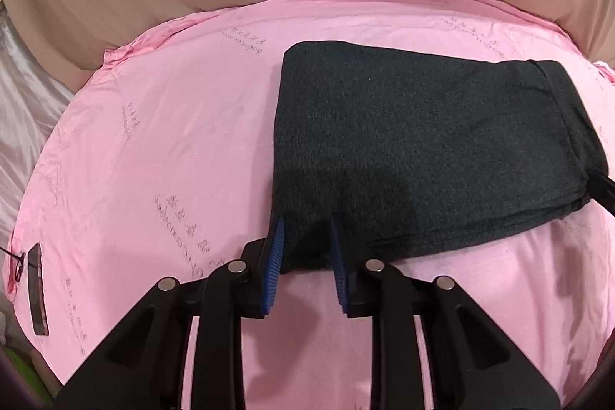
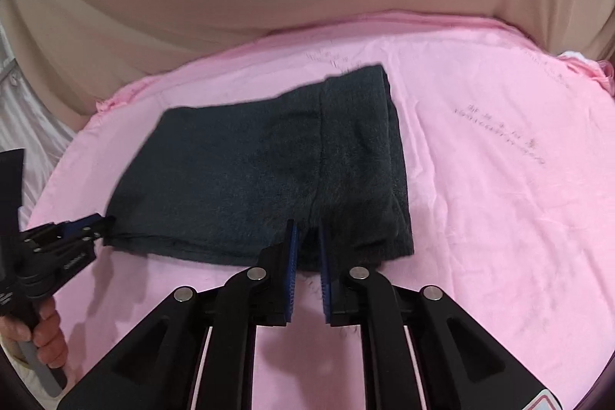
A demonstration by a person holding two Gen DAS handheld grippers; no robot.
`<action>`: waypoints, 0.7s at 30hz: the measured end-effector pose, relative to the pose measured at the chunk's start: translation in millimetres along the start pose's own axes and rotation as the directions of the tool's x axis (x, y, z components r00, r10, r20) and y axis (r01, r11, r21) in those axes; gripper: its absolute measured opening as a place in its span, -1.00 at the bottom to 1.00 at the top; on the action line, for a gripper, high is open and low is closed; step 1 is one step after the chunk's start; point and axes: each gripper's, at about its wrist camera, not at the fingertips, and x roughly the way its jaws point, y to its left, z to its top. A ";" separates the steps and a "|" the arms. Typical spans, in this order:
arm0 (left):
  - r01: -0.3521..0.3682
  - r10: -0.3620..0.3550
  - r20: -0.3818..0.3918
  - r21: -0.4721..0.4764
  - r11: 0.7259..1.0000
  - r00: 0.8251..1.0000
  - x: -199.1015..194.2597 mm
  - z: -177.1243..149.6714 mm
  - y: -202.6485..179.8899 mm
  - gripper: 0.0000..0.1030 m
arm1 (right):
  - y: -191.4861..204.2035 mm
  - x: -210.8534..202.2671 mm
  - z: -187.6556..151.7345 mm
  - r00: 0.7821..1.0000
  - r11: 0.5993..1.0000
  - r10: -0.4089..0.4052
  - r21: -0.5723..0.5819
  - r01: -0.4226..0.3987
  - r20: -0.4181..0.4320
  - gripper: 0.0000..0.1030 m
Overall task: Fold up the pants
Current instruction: 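Open both grippers and withdraw from the folded pants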
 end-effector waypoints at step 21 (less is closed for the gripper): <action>0.093 -0.094 -0.067 -0.027 0.995 0.993 -30.4 -77.2 -15.2 -0.55 | 32.7 -16.6 -81.3 0.995 0.999 -0.045 -0.010 0.044 -0.091 -0.76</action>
